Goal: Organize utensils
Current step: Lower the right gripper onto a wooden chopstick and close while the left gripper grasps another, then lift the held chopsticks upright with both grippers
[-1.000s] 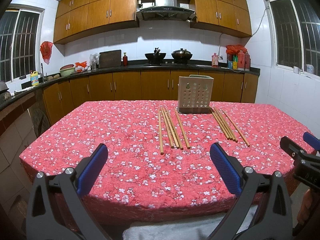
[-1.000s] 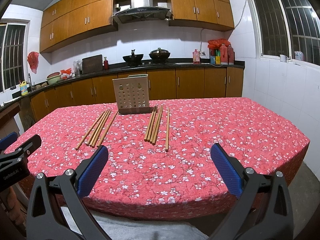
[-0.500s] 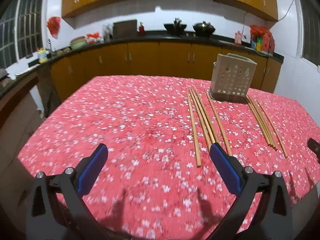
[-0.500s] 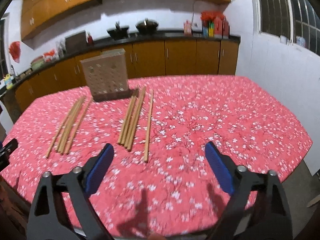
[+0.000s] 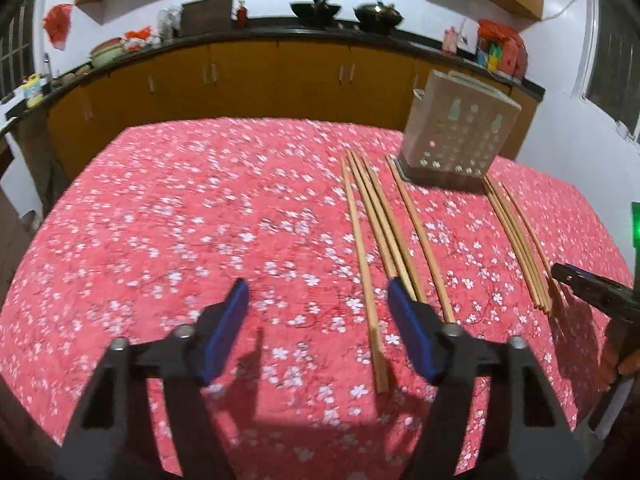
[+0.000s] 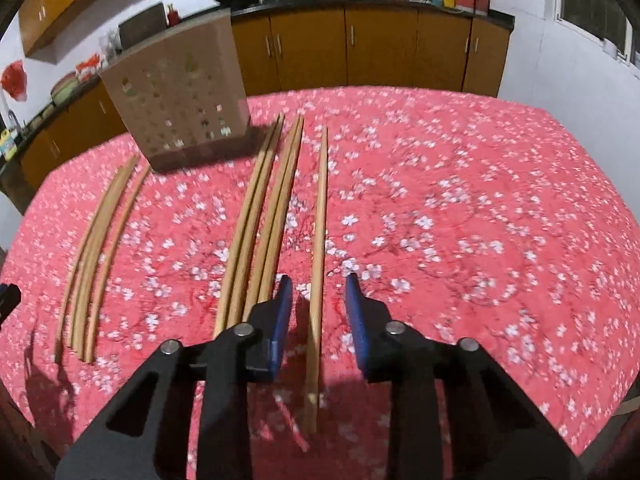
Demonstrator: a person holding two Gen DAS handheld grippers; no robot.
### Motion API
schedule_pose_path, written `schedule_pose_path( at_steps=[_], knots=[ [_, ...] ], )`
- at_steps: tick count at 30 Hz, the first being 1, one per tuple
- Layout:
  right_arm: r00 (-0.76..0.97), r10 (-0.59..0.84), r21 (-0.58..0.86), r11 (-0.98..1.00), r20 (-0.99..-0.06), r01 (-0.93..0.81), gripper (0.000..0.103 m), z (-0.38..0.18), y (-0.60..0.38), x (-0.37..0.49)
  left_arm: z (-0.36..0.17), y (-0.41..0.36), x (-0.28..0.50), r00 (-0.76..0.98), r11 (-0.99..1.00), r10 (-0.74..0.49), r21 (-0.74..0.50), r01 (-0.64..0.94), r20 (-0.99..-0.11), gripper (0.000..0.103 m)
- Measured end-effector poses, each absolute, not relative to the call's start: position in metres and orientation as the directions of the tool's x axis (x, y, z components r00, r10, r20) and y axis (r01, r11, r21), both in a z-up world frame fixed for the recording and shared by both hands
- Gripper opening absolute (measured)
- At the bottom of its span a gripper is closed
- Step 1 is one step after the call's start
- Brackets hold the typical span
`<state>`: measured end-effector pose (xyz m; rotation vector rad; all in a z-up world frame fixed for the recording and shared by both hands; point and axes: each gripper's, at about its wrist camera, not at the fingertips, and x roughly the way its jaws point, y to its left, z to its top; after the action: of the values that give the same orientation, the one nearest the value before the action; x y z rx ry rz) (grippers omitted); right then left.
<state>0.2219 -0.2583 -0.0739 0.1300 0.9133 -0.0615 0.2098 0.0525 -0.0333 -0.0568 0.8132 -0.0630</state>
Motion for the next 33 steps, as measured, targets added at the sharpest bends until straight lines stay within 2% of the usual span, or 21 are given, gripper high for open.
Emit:
schedule_pose_path(
  at_steps=[3, 7, 14, 16, 18, 27, 33],
  knots=[
    [0.615, -0.002, 0.091, 0.989, -0.788, 0.12, 0.008, -0.08, -0.262, 0.223, -0.041, 0.045, 0.22, 0.654, 0.994, -0.105, -0.085, 0.063, -0.749, 0.047],
    [0.61, -0.01, 0.087, 0.988, -0.792, 0.129, 0.007, -0.079, -0.269, 0.225, -0.05, 0.036, 0.234, 0.613, 0.99, -0.138, -0.102, 0.094, -0.778, 0.029],
    [0.605, -0.013, 0.077, 0.99, -0.796, 0.122, 0.007, -0.078, -0.271, 0.231, -0.058, 0.024, 0.247, 0.578, 0.985, -0.17, -0.114, 0.133, -0.798, 0.023],
    [0.604, -0.012, 0.074, 0.99, -0.797, 0.117, 0.007, -0.079, -0.27, 0.232, -0.062, 0.02, 0.253, 0.564, 0.987, -0.152, -0.092, 0.134, -0.811, 0.013],
    [0.602, -0.013, 0.069, 0.991, -0.798, 0.112, 0.007, -0.08, -0.268, 0.235, -0.068, 0.018, 0.256, 0.551, 0.989, -0.132, -0.076, 0.124, -0.824, 0.009],
    [0.612, -0.019, 0.072, 0.99, -0.791, 0.123, 0.007, -0.079, -0.279, 0.26, -0.068, 0.031, 0.298, 0.567, 0.996, -0.07, -0.027, 0.084, -0.821, 0.008],
    [0.637, -0.029, 0.076, 0.988, -0.77, 0.137, 0.007, -0.084, -0.288, 0.267, -0.069, 0.045, 0.314, 0.588, 0.993, -0.115, -0.078, 0.087, -0.801, 0.008]
  ],
)
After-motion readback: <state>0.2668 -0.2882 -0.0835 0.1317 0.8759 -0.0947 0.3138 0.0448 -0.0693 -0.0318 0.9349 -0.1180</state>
